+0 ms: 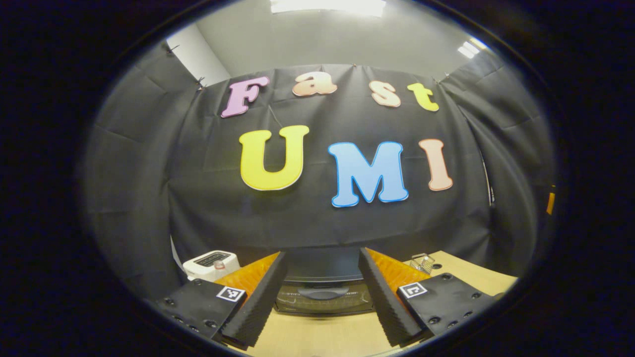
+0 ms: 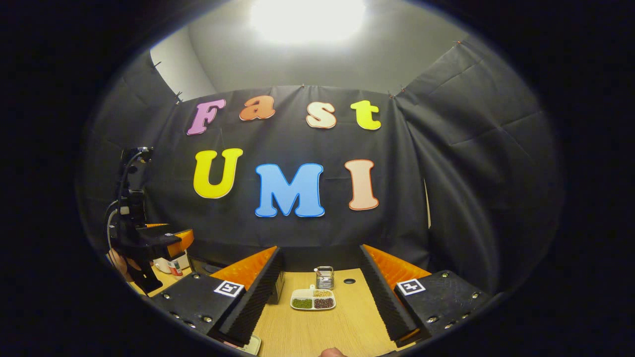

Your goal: Open the electric oven with the left hand, put the food in, and close the electric oven.

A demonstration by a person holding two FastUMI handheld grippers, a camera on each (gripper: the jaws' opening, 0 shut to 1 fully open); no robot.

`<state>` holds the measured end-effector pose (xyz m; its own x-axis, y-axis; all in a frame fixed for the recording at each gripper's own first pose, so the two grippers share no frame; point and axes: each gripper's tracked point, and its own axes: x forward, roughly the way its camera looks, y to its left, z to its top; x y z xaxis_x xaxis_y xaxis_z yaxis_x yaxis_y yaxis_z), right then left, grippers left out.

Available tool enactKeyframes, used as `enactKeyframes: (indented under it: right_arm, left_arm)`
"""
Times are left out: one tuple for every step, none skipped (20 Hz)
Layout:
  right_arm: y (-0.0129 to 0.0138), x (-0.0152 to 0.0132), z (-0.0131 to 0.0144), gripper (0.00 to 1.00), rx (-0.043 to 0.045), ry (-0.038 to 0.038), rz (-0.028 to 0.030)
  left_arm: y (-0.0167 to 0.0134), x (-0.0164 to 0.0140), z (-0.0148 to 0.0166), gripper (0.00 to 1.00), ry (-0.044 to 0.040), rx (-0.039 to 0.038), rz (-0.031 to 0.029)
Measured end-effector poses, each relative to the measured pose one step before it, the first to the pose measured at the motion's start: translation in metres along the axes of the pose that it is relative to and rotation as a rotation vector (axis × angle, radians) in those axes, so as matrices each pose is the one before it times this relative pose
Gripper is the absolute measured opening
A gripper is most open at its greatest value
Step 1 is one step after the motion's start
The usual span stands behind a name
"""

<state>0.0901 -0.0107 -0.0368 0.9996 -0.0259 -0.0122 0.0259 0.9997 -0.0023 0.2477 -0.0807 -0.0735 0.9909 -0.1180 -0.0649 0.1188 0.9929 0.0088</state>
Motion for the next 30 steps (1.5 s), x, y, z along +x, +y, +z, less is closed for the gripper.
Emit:
enactKeyframes:
  right_arm:
    - [0.00051, 0.00417, -0.00253, 0.96, -0.00036, 0.00838, -0.01526]
    - [0.00063, 0.00294, -0.00189, 0.96, -0.00053, 0.00625, -0.01386]
    - [-0.00021, 0.00291, -0.00169, 0.96, -0.00035, 0.00553, -0.01621]
    - [0.0006, 0.00218, -0.00271, 0.96, -0.00016, 0.00686, -0.01166]
    - [0.00143, 0.00297, -0.00241, 0.96, -0.00321, 0.00939, -0.00915]
    - [0.00078, 0.00208, -0.00322, 0.96, -0.00769, 0.01054, -0.00883]
    - [0.00104, 0.00103, -0.00204, 0.96, -0.00934, 0.00906, -0.00834]
    - [-0.00032, 0.00097, -0.00065, 0.96, -0.00987, 0.00468, -0.01041]
    - [0.00042, -0.00044, 0.00022, 0.96, -0.00959, 0.00195, -0.00881]
    - [0.00061, -0.00052, -0.00089, 0.96, -0.00979, 0.00453, -0.00806]
    - [0.00102, -0.00057, -0.00078, 0.96, -0.00992, 0.00688, -0.00576]
    - [0.00129, 0.00065, -0.00063, 0.96, -0.00998, 0.00583, -0.00282]
    - [0.00025, 0.00003, 0.00004, 0.96, -0.01054, 0.00333, -0.00661]
    - [-0.00065, -0.0009, 0.0, 0.96, -0.01038, 0.00223, -0.00781]
    - [0.00063, -0.00053, 0.00045, 0.96, -0.00703, 0.00032, -0.00579]
    - [0.00095, -0.00128, 0.00053, 0.96, -0.00424, 0.00108, -0.00462]
    - [0.00099, -0.00096, -0.00077, 0.96, -0.00395, 0.00361, -0.00273]
    - [0.00027, -0.00108, -0.00176, 0.96, -0.0037, 0.00406, -0.00189]
    - [0.00083, -0.00028, -0.00115, 0.96, -0.00309, 0.00519, -0.00082]
    - [-0.00059, -0.00132, -0.00235, 0.96, -0.00317, 0.00551, -0.00108]
    - [-0.00017, -0.00137, 0.00015, 0.96, -0.00401, 0.00297, -0.00253]
    - [-0.00192, -0.00042, -0.00098, 0.96, -0.00634, -0.00001, -0.00463]
    - [-0.00088, -0.00094, 0.00087, 0.96, -0.0064, -0.00119, -0.00314]
    - [-0.00107, -0.00107, 0.00065, 0.96, -0.00358, -0.00129, -0.00296]
    - [-0.00142, -0.00138, 0.00052, 0.96, 0.00046, -0.00089, -0.00193]
    - [-0.00093, -0.00051, -0.00098, 0.96, 0.00317, 0.00138, -0.00017]
    - [-0.00097, -0.001, -0.00091, 0.96, 0.00489, 0.0035, 0.00128]
    - [-0.00092, 0.00043, -0.00204, 0.96, 0.00454, 0.00315, 0.00194]
    - [-0.00182, -0.00109, -0.00037, 0.96, 0.00287, 0.00181, -0.00005]
    - [-0.00204, -0.00179, -0.00095, 0.96, 0.0036, 0.00127, 0.00053]
  left_arm:
    - [0.00016, 0.0099, -0.00771, 1.0, 0.01189, -0.00561, -0.00779]
    - [0.00009, 0.01026, -0.00824, 1.0, 0.01494, -0.00858, -0.00494]
    - [0.0002, 0.00952, -0.00758, 1.0, 0.01648, -0.00638, -0.00731]
    - [0.00105, 0.00848, -0.00819, 0.98, 0.01669, -0.00335, -0.00553]
    - [0.00065, 0.0094, -0.00953, 0.97, 0.01391, -0.00203, -0.00556]
    - [0.00092, 0.00876, -0.00702, 0.97, 0.0147, -0.00074, -0.00616]
    - [0.00028, 0.00769, -0.00754, 0.97, 0.01258, 0.00032, -0.00657]
    - [-0.0002, 0.00852, -0.00648, 0.97, 0.00894, 0.00069, -0.00681]
    - [0.00042, 0.00776, -0.00734, 0.97, 0.00859, 0.00105, -0.00494]
    - [0.0008, 0.00827, -0.00597, 0.97, 0.00935, 0.00044, -0.00314]
    - [0.00091, 0.00782, -0.00731, 0.97, 0.01062, 0.00024, 0.00067]
    - [0.00128, 0.00872, -0.00735, 0.97, 0.01042, -0.00081, 0.00011]
    - [0.00082, 0.00739, -0.00776, 1.0, 0.01361, -0.00076, 0.00136]
    - [0.00094, 0.00697, -0.00681, 1.0, 0.01567, 0.00032, 0.00088]
    - [-0.00022, 0.0067, -0.00545, 1.0, 0.00991, -0.00206, -0.00194]
    - [-0.00068, 0.00507, -0.0046, 1.0, 0.0089, -0.00279, -0.00485]
    - [-0.00057, 0.00453, -0.00534, 1.0, 0.01015, 0.00242, -0.00223]
    - [0.00096, 0.00507, -0.0039, 1.0, 0.00895, 0.0038, 0.00286]
    - [-0.00023, 0.00397, -0.00443, 1.0, 0.00477, 0.00228, 0.00364]
    - [0.00107, 0.00447, -0.00214, 1.0, 0.00118, 0.00163, 0.00735]
    - [0.00216, 0.00384, -0.0046, 1.0, 0.00378, 0.00475, 0.0098]
    - [0.00344, 0.00348, -0.00569, 1.0, 0.01021, 0.00715, 0.01707]
    - [0.00219, 0.00364, -0.01066, 0.92, 0.02531, 0.00576, 0.01149]
    - [0.00061, -0.002, -0.00008, 0.92, -0.00394, -0.00696, 0.00396]
    - [-0.002, 0.00078, 0.00267, 0.99, -0.01733, -0.00353, -0.001]
    - [-0.00043, -0.00536, -0.00371, 0.97, 0.01373, 0.00762, 0.00159]
    - [-0.00055, -0.00167, 0.00075, 1.0, -0.02277, 0.00634, 0.0006]
    - [-0.00043, -0.00322, -0.00512, 1.0, 0.01574, 0.00217, 0.00011]
    - [0.00038, -0.0056, 0.00139, 1.0, -0.01425, -0.00515, -0.00028]
    - [-0.00062, -0.00437, -0.00479, 0.99, 0.01113, -0.00352, -0.00036]
